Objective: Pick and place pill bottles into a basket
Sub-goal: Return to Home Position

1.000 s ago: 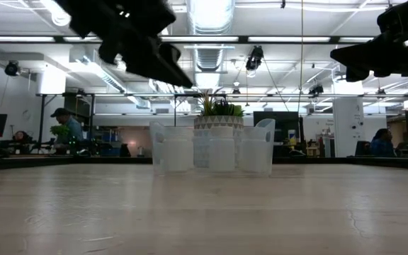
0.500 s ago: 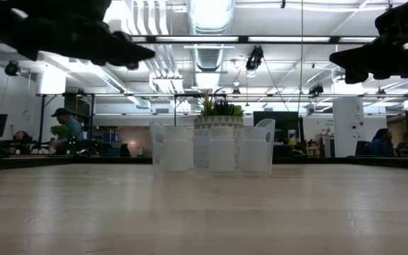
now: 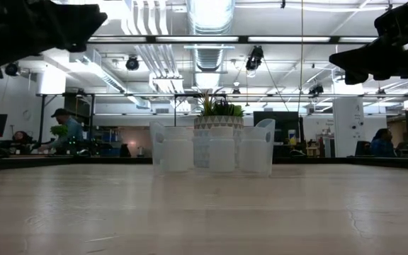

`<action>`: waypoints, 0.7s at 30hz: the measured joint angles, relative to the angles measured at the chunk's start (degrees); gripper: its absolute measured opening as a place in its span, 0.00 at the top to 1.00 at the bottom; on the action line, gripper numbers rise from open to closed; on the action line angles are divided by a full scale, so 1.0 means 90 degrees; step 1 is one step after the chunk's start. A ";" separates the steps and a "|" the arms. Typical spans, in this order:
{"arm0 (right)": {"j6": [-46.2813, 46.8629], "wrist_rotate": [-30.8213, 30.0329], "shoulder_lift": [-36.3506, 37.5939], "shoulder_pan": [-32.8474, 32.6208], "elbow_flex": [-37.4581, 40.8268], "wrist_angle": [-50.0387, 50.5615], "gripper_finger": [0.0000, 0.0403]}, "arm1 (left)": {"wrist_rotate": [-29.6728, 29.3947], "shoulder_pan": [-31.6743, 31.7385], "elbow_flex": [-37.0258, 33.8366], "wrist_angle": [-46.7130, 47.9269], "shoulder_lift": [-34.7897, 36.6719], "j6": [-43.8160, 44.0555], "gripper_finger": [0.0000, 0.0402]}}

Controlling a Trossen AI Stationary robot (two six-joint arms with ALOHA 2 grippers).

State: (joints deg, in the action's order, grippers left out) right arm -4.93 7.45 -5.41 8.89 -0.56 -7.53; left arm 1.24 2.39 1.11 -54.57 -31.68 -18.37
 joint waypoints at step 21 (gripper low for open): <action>0.0000 -0.0001 0.0002 0.0001 0.0000 -0.0002 0.98 | -0.0348 0.0002 -0.0076 0.2747 0.2953 0.0005 0.52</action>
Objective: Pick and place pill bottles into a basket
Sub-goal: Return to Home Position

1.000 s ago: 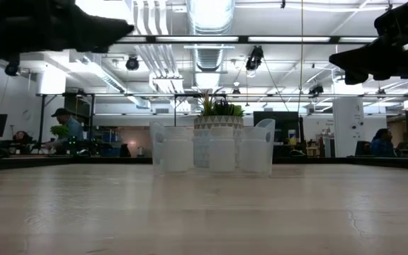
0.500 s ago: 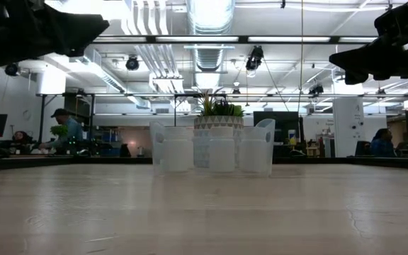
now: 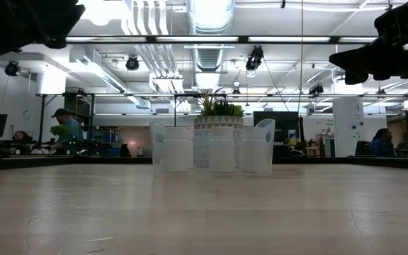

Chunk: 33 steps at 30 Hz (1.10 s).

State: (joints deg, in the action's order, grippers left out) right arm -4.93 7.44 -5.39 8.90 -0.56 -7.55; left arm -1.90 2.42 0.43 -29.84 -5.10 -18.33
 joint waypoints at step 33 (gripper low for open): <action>0.0000 0.0002 0.0000 -0.0001 0.0000 0.0001 0.98 | -0.0165 -0.0002 0.0066 0.3290 0.0379 0.0534 0.64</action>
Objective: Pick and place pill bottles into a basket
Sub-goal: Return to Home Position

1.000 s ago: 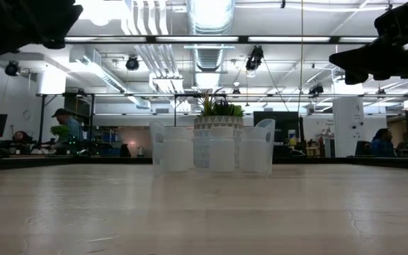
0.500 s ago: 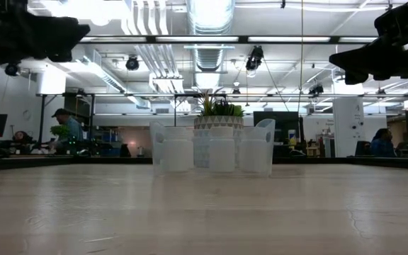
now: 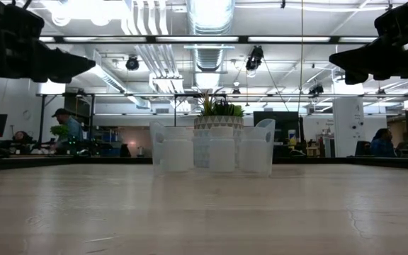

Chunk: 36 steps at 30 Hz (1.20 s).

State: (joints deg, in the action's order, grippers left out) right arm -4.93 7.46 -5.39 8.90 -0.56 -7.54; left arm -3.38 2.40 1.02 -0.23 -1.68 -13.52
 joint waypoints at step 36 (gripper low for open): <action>0.0000 -0.0002 0.0000 0.0001 0.0000 -0.0001 0.98 | 0.0338 0.0000 -0.0071 -0.0194 -0.0337 0.0629 1.00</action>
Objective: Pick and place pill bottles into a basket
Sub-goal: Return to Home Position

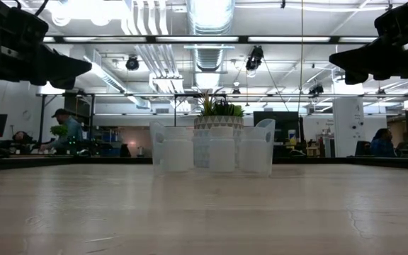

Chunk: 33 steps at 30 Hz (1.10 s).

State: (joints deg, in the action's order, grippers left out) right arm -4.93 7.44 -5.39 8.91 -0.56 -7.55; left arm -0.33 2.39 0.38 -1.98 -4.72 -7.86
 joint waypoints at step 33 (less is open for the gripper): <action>0.0000 0.0000 0.0000 0.0000 0.0000 0.0000 0.98 | 0.0012 0.0001 -0.0010 -0.0058 -0.0679 -0.0005 1.00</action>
State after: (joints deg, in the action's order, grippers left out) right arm -4.93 7.44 -5.39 8.91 -0.56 -7.55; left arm -0.23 2.40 0.30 -2.50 -10.83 -7.90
